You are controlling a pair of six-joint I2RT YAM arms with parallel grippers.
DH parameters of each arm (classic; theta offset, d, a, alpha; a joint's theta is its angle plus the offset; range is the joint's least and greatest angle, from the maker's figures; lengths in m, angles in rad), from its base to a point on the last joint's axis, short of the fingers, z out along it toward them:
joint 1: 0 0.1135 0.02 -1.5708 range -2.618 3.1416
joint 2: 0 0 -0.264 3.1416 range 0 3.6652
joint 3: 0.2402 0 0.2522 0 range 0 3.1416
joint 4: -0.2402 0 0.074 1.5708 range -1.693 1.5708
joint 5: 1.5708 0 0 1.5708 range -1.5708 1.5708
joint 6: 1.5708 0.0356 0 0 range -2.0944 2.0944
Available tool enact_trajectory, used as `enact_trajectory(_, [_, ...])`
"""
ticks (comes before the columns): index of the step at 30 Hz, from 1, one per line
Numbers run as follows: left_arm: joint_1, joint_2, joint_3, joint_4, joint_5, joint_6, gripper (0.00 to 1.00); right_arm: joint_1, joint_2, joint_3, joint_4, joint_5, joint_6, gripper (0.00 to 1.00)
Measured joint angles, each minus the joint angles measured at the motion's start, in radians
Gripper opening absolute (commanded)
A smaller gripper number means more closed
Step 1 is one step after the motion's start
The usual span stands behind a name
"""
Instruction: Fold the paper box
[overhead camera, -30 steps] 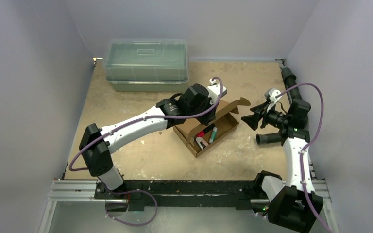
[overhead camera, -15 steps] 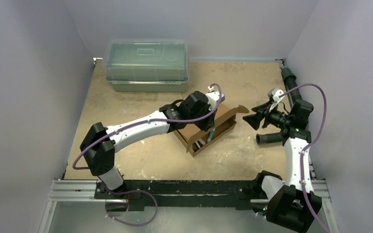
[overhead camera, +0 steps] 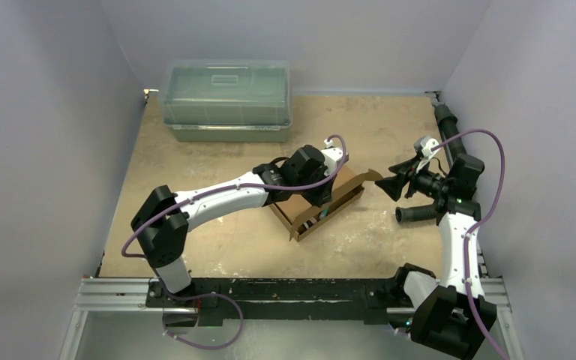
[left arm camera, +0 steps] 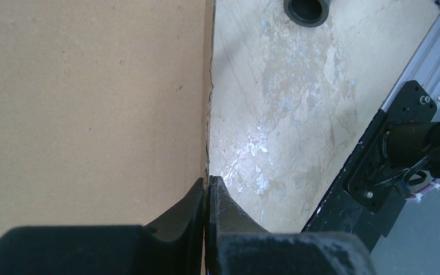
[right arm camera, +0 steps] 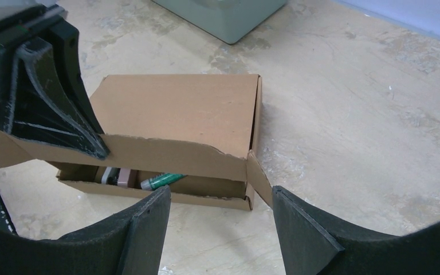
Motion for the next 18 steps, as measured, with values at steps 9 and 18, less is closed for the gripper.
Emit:
enact_trajectory(9, [-0.001, 0.051, -0.017, 0.001, 0.057, -0.005, 0.3, -0.001, 0.0, 0.0, 0.0, -0.014, 0.0, 0.69])
enact_trajectory(18, [-0.001, 0.113, -0.018, -0.002, 0.135, -0.03, 0.54, -0.001, 0.0, 0.0, 0.0, -0.018, 0.0, 0.69])
